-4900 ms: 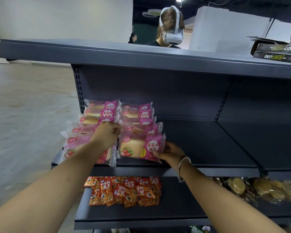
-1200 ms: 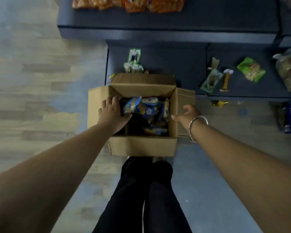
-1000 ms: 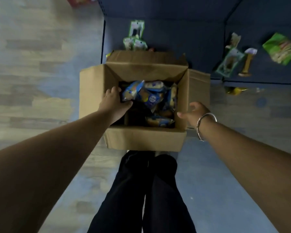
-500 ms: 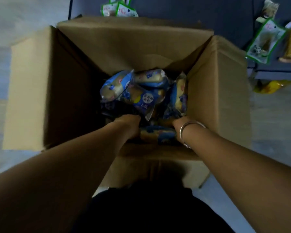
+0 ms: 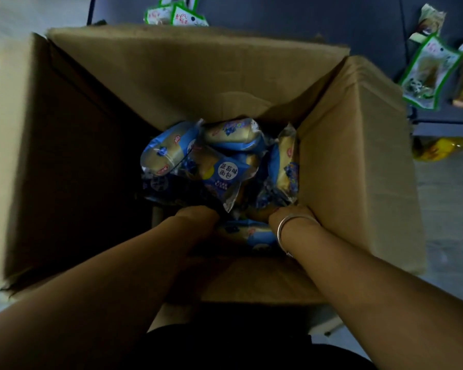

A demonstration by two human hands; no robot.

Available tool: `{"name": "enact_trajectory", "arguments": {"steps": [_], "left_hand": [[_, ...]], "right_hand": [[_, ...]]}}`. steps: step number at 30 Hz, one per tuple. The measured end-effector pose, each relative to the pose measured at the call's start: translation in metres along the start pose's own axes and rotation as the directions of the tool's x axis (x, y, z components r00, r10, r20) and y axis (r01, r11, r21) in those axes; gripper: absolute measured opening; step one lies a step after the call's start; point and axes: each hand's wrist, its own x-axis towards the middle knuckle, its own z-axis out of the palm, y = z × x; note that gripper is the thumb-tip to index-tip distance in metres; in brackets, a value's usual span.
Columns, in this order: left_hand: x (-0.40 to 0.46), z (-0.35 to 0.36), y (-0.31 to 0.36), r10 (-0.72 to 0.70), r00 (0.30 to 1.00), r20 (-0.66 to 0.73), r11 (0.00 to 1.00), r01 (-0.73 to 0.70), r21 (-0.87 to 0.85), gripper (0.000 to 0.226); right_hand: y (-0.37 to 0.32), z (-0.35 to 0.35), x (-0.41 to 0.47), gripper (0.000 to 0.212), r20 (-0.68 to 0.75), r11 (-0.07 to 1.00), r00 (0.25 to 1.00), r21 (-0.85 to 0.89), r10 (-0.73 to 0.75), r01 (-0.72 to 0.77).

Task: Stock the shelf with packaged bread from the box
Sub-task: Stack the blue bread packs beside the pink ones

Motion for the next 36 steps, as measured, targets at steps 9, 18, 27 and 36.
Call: {"name": "enact_trajectory", "arguments": {"steps": [9, 18, 27, 36], "left_hand": [[-0.080, -0.032, -0.038, -0.068, 0.974, -0.217, 0.956, 0.001, -0.292, 0.019], [-0.262, -0.135, -0.015, -0.152, 0.884, -0.442, 0.782, -0.166, -0.601, 0.023], [-0.489, -0.289, 0.004, -0.099, 0.849, -0.518, 0.754, -0.276, -0.596, 0.022], [-0.729, -0.419, 0.037, 0.143, 0.899, -0.413, 0.926, -0.269, -0.266, 0.015]], "right_hand": [[0.008, -0.031, -0.070, 0.012, -0.264, 0.707, 0.962, 0.695, 0.077, 0.134], [0.022, -0.132, -0.232, 0.026, -0.358, 0.373, 0.889, 0.896, 0.286, 0.241], [0.051, -0.278, -0.481, 0.025, -0.475, 0.292, 0.825, 0.872, 0.308, 0.393], [0.066, -0.392, -0.700, 0.017, -0.508, 0.389, 0.827, 0.831, 0.241, 0.397]]}}
